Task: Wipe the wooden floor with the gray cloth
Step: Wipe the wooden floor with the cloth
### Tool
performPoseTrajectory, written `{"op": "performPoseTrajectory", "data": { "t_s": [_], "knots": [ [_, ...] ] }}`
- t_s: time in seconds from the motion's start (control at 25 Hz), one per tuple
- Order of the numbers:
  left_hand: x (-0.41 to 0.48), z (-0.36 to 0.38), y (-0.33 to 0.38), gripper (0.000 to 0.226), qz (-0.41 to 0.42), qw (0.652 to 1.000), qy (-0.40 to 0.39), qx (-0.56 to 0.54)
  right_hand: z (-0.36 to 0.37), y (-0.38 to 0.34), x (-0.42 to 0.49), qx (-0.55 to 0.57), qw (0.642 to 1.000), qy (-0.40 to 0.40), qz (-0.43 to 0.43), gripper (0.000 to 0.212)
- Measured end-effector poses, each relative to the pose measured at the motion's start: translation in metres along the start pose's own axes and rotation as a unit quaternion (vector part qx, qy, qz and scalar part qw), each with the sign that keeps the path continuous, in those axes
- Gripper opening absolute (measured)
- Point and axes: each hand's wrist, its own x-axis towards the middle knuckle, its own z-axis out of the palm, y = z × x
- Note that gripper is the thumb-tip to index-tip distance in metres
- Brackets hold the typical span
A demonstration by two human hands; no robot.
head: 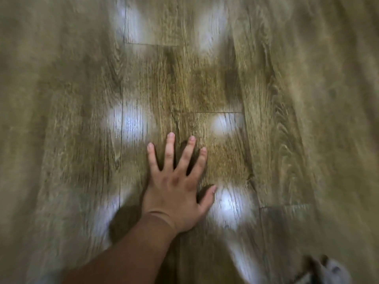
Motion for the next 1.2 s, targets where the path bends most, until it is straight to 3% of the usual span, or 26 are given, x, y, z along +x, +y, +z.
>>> {"op": "performPoseTrajectory", "data": {
  "t_s": [0.12,0.24,0.36,0.44,0.56,0.6,0.68,0.76,0.84,0.92,0.96,1.04,1.12,1.2],
  "knots": [
    [0.000,0.003,0.000,0.079,-0.004,1.000,0.019,-0.020,-0.004,0.007,0.039,-0.034,0.999,0.026,-0.030,0.075],
    [0.002,0.004,-0.001,0.079,0.011,0.998,0.037,-0.051,-0.076,-0.025,0.208,0.040,0.998,0.051,-0.018,0.071],
    [0.003,0.011,0.002,0.078,-0.001,0.996,0.063,-0.059,-0.140,-0.104,0.359,0.076,0.993,0.093,0.019,0.058],
    [0.003,0.006,0.000,0.074,-0.002,0.997,0.051,-0.059,-0.135,-0.205,0.380,0.083,0.991,0.074,-0.076,0.051],
    [0.002,0.006,-0.001,0.061,0.016,0.995,0.077,-0.056,-0.094,-0.359,0.317,0.021,0.961,0.043,-0.271,0.054],
    [0.002,0.007,0.000,0.061,0.020,0.995,0.085,-0.057,-0.088,-0.373,0.304,-0.008,0.938,0.025,-0.347,0.055],
    [0.003,0.004,0.000,0.064,0.005,0.995,0.082,-0.051,-0.102,-0.326,0.317,-0.023,0.905,0.021,-0.425,0.051],
    [0.005,0.004,-0.001,0.076,-0.012,0.997,0.064,-0.050,-0.117,-0.230,0.345,-0.017,0.949,0.054,-0.311,0.053],
    [0.003,0.003,0.001,0.079,-0.013,0.996,0.044,-0.071,-0.124,-0.102,0.363,-0.014,0.993,0.067,-0.096,0.063],
    [0.003,0.002,-0.002,0.079,-0.006,0.996,0.035,-0.084,-0.125,-0.018,0.344,-0.014,0.996,0.062,0.063,0.070],
    [0.004,0.003,-0.003,0.079,-0.004,0.996,0.040,-0.083,-0.118,-0.009,0.325,-0.014,0.993,0.060,0.104,0.069],
    [0.005,0.003,-0.004,0.079,-0.006,0.997,0.043,-0.066,-0.089,-0.028,0.279,0.012,0.993,0.077,0.093,0.062],
    [0.004,0.000,-0.003,0.078,-0.005,0.998,0.034,-0.049,-0.060,-0.044,0.201,0.039,0.996,0.081,0.015,0.054],
    [0.004,0.000,-0.001,0.079,-0.003,0.999,0.025,-0.023,-0.026,-0.025,0.090,0.039,0.996,0.066,0.046,0.051]
  ]
}}
